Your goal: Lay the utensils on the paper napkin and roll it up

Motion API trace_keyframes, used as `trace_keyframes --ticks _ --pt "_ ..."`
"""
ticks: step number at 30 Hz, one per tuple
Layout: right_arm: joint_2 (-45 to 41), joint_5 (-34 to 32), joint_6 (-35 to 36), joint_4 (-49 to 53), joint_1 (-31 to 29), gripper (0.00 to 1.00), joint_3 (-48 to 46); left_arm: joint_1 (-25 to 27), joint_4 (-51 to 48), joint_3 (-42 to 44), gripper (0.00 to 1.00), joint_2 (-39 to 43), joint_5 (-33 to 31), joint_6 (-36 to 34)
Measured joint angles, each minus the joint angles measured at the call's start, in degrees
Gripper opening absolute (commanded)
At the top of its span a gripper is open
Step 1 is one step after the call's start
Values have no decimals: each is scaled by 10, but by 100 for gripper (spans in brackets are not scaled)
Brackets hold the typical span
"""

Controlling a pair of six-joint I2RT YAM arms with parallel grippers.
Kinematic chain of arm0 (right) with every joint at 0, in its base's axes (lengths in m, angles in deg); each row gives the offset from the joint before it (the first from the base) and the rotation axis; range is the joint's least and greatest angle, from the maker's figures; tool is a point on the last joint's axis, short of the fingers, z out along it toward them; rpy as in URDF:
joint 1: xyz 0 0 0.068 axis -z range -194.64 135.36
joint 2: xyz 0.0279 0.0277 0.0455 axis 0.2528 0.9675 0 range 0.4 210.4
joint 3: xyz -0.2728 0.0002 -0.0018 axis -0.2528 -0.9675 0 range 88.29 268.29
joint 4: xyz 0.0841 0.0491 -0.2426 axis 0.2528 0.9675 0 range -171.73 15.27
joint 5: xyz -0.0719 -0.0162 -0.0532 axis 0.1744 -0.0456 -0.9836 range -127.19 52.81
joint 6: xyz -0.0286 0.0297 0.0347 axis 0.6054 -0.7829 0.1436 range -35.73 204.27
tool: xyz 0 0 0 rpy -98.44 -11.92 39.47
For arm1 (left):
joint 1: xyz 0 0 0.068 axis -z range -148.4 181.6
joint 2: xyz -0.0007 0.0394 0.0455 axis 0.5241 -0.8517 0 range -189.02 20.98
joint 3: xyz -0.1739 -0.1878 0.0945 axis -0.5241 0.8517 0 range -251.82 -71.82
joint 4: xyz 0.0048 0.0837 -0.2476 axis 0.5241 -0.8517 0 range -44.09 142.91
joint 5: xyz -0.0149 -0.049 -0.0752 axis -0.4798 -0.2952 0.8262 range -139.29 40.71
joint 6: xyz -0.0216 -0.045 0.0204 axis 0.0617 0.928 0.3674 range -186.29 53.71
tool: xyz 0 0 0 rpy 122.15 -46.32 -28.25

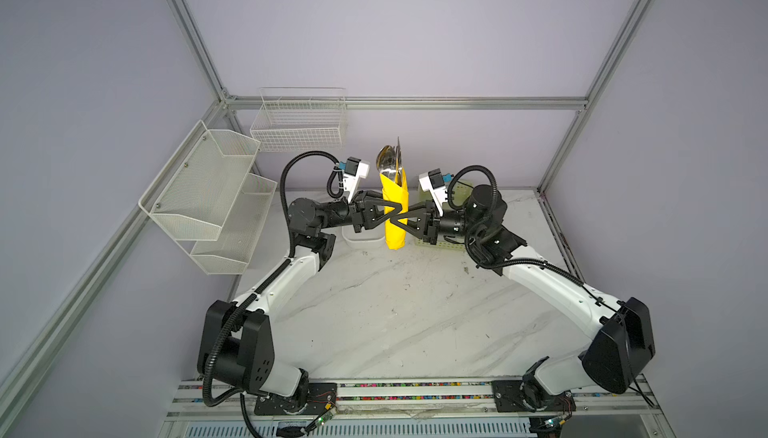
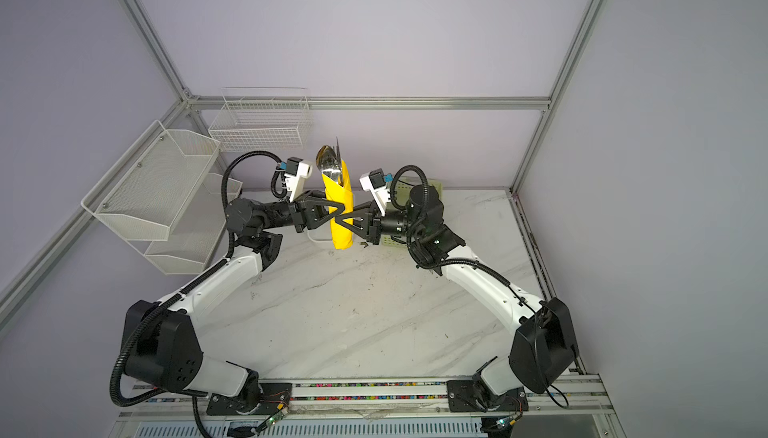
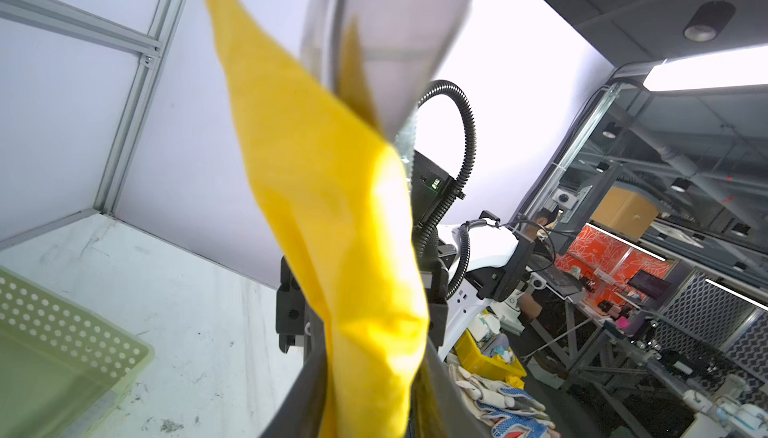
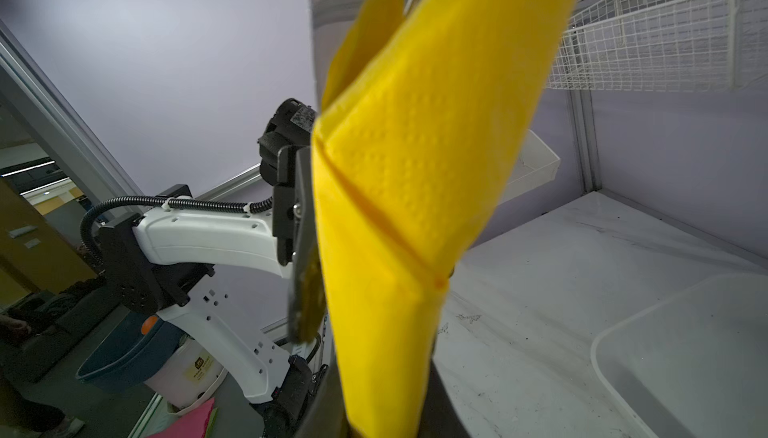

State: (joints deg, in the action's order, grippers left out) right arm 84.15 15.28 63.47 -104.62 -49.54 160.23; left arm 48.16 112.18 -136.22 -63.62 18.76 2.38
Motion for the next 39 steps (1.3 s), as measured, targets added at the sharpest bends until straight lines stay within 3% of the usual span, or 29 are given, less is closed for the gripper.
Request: trace_keyframes --ticks 11,14,18,26,32,39 --pt "-5 10 20 38 1 0 11 0 32 0 7 -9 6 21" --pt "-6 4 28 57 2 13 15 0 17 0 0 -9 5 3" --pt "-8 -12 38 79 3 37 15 1 -64 0 0 3 -5 -63" --pt "-56 -106 56 151 10 53 14 0 -270 0 0 68 -57 -218" --pt "-70 -209 45 192 -12 54 28 0 -336 0 0 75 -86 -268" --pt "-63 -281 19 197 -66 52 24 -1 -371 0 0 75 -110 -293"
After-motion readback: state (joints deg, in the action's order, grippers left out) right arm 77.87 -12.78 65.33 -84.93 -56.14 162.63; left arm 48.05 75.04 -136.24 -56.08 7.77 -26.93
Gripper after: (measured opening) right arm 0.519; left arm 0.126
